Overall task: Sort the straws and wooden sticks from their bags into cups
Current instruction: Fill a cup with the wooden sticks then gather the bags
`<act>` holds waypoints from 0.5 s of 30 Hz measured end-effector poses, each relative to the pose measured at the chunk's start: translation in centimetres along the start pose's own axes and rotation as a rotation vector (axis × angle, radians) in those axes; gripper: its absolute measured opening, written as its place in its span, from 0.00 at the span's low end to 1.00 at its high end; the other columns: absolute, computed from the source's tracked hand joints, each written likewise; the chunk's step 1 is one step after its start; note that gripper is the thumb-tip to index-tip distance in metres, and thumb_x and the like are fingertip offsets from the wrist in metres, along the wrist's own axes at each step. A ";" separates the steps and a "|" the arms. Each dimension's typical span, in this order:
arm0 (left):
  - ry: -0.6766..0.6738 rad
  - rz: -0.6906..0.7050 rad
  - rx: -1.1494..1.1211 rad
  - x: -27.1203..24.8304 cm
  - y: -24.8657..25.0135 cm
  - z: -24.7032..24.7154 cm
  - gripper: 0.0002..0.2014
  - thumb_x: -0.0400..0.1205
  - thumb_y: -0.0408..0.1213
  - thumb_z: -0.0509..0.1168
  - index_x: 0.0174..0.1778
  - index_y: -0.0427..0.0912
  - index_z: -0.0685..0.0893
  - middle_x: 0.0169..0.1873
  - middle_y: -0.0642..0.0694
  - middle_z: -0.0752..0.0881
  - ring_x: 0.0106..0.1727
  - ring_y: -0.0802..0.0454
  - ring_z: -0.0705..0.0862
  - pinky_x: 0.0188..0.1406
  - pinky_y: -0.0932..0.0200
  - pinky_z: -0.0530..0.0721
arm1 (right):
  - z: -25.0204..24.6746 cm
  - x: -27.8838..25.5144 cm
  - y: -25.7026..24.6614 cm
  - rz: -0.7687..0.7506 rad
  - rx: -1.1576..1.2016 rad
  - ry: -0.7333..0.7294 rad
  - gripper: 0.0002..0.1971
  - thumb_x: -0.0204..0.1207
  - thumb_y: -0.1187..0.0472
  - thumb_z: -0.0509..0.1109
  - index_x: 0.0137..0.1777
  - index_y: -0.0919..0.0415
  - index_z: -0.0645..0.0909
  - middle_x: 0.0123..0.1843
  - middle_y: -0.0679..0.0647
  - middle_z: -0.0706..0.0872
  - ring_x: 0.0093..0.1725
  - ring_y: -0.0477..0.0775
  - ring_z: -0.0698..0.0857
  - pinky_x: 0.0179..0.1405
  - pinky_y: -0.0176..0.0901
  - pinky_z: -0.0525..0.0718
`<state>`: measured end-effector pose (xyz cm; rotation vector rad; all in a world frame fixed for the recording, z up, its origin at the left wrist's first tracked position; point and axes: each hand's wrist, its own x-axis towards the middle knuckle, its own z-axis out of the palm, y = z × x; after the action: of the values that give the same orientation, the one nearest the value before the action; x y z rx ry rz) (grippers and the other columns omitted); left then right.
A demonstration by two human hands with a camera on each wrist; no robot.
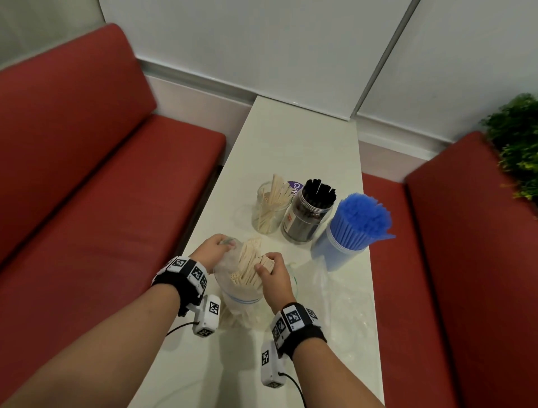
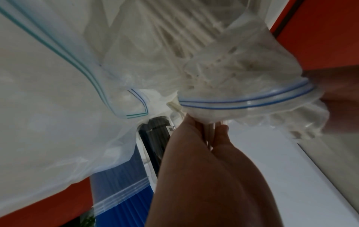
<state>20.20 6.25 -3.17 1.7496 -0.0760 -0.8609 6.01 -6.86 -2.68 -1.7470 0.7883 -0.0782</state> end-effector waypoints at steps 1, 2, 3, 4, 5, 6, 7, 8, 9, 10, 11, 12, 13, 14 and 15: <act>-0.041 0.022 -0.053 0.1 0.5 0.5 0.02 0.85 0.34 0.64 0.51 0.41 0.82 0.47 0.42 0.83 0.49 0.49 0.82 0.48 0.55 0.79 | 0.0 0.1 0.1 0.005 -0.014 -0.011 0.13 0.87 0.60 0.69 0.67 0.52 0.72 0.52 0.47 0.83 0.53 0.51 0.82 0.41 0.27 0.73; -0.077 0.048 -0.091 0.1 1.0 1.0 0.03 0.85 0.34 0.65 0.52 0.42 0.82 0.48 0.43 0.83 0.49 0.51 0.82 0.50 0.56 0.79 | 0.0 0.3 0.1 0.007 -0.015 -0.006 0.13 0.87 0.60 0.69 0.68 0.53 0.73 0.53 0.48 0.83 0.54 0.51 0.81 0.42 0.28 0.73; -0.104 0.070 -0.125 0.2 1.4 1.4 0.03 0.85 0.34 0.65 0.53 0.43 0.83 0.49 0.44 0.84 0.49 0.53 0.83 0.50 0.57 0.80 | 0.0 0.5 0.1 0.010 -0.004 0.008 0.13 0.87 0.60 0.69 0.68 0.54 0.73 0.55 0.48 0.83 0.56 0.51 0.82 0.45 0.31 0.75; -0.123 0.081 -0.157 0.2 1.7 1.7 0.04 0.85 0.35 0.66 0.54 0.45 0.84 0.50 0.45 0.85 0.50 0.53 0.84 0.50 0.57 0.82 | -0.1 0.6 0.0 0.019 0.022 0.027 0.13 0.87 0.60 0.69 0.68 0.54 0.74 0.57 0.49 0.84 0.57 0.52 0.82 0.50 0.36 0.77; -0.137 0.075 -0.185 0.2 1.9 2.0 0.06 0.85 0.37 0.66 0.56 0.48 0.84 0.54 0.45 0.86 0.52 0.53 0.85 0.50 0.56 0.83 | -0.2 0.8 0.0 0.037 0.055 0.042 0.13 0.87 0.60 0.70 0.68 0.55 0.75 0.59 0.51 0.85 0.60 0.54 0.83 0.56 0.41 0.79; -0.150 0.054 -0.178 0.3 1.9 2.2 0.09 0.85 0.41 0.66 0.61 0.50 0.83 0.58 0.46 0.85 0.56 0.52 0.85 0.51 0.55 0.84 | -0.3 1.0 0.1 0.061 0.079 0.049 0.14 0.86 0.60 0.70 0.70 0.56 0.77 0.62 0.54 0.86 0.63 0.56 0.84 0.63 0.46 0.81; -0.163 0.025 -0.120 0.5 1.8 2.3 0.14 0.85 0.46 0.65 0.66 0.52 0.80 0.63 0.47 0.83 0.61 0.50 0.84 0.54 0.52 0.84 | -0.4 1.2 0.2 0.088 0.089 0.049 0.16 0.86 0.60 0.70 0.73 0.58 0.77 0.65 0.56 0.86 0.66 0.57 0.84 0.67 0.49 0.81; -0.173 -0.016 -0.009 0.6 1.8 2.3 0.18 0.86 0.50 0.63 0.72 0.55 0.76 0.66 0.48 0.81 0.65 0.47 0.82 0.58 0.49 0.84 | -0.5 1.4 0.4 0.111 0.092 0.046 0.18 0.86 0.60 0.70 0.74 0.60 0.78 0.66 0.57 0.86 0.67 0.59 0.84 0.70 0.51 0.81; -0.169 -0.064 0.104 0.7 1.6 2.4 0.22 0.85 0.55 0.61 0.75 0.56 0.72 0.67 0.48 0.79 0.67 0.45 0.81 0.62 0.44 0.83 | -0.6 1.7 0.6 0.122 0.105 0.050 0.18 0.87 0.59 0.70 0.74 0.62 0.79 0.66 0.59 0.87 0.67 0.60 0.84 0.71 0.53 0.81; -0.146 -0.108 0.170 1.0 1.5 2.5 0.23 0.85 0.57 0.60 0.75 0.56 0.71 0.67 0.48 0.79 0.66 0.44 0.80 0.64 0.41 0.83 | -0.7 1.9 0.8 0.117 0.131 0.066 0.16 0.87 0.60 0.70 0.71 0.63 0.80 0.65 0.60 0.88 0.66 0.61 0.85 0.70 0.55 0.82; -0.115 -0.139 0.170 1.3 1.3 2.6 0.23 0.84 0.57 0.60 0.75 0.54 0.72 0.66 0.47 0.80 0.65 0.43 0.81 0.64 0.39 0.83 | -0.9 2.0 1.0 0.100 0.170 0.091 0.13 0.87 0.60 0.70 0.68 0.64 0.82 0.62 0.60 0.89 0.64 0.61 0.87 0.69 0.57 0.84; -0.087 -0.154 0.136 1.6 1.2 2.7 0.22 0.85 0.54 0.62 0.74 0.52 0.73 0.66 0.45 0.81 0.64 0.43 0.82 0.63 0.38 0.84 | -1.0 2.1 1.2 0.080 0.214 0.117 0.09 0.87 0.61 0.69 0.64 0.63 0.83 0.59 0.59 0.90 0.61 0.60 0.88 0.67 0.59 0.85; -0.065 -0.158 0.102 1.8 1.1 2.7 0.21 0.85 0.50 0.63 0.74 0.50 0.74 0.65 0.43 0.82 0.63 0.43 0.83 0.61 0.39 0.85 | -1.1 2.2 1.2 0.068 0.253 0.134 0.07 0.87 0.62 0.69 0.61 0.62 0.84 0.57 0.58 0.91 0.59 0.60 0.89 0.66 0.60 0.86; -0.049 -0.160 0.089 2.0 1.1 2.6 0.21 0.85 0.46 0.64 0.74 0.48 0.74 0.65 0.41 0.82 0.63 0.42 0.83 0.59 0.40 0.86 | -1.1 2.3 1.3 0.065 0.284 0.137 0.05 0.87 0.62 0.69 0.59 0.60 0.84 0.56 0.58 0.91 0.58 0.60 0.90 0.64 0.60 0.87; -0.039 -0.164 0.090 2.1 1.2 2.5 0.21 0.85 0.44 0.64 0.74 0.47 0.74 0.64 0.40 0.82 0.62 0.41 0.83 0.56 0.42 0.87 | -1.2 2.4 1.4 0.065 0.309 0.132 0.04 0.87 0.63 0.68 0.57 0.59 0.84 0.56 0.58 0.92 0.58 0.61 0.90 0.63 0.60 0.87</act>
<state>20.74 2.79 -3.49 1.8417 0.0034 -1.0246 6.70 -9.30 -4.28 -1.4335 0.8788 -0.2600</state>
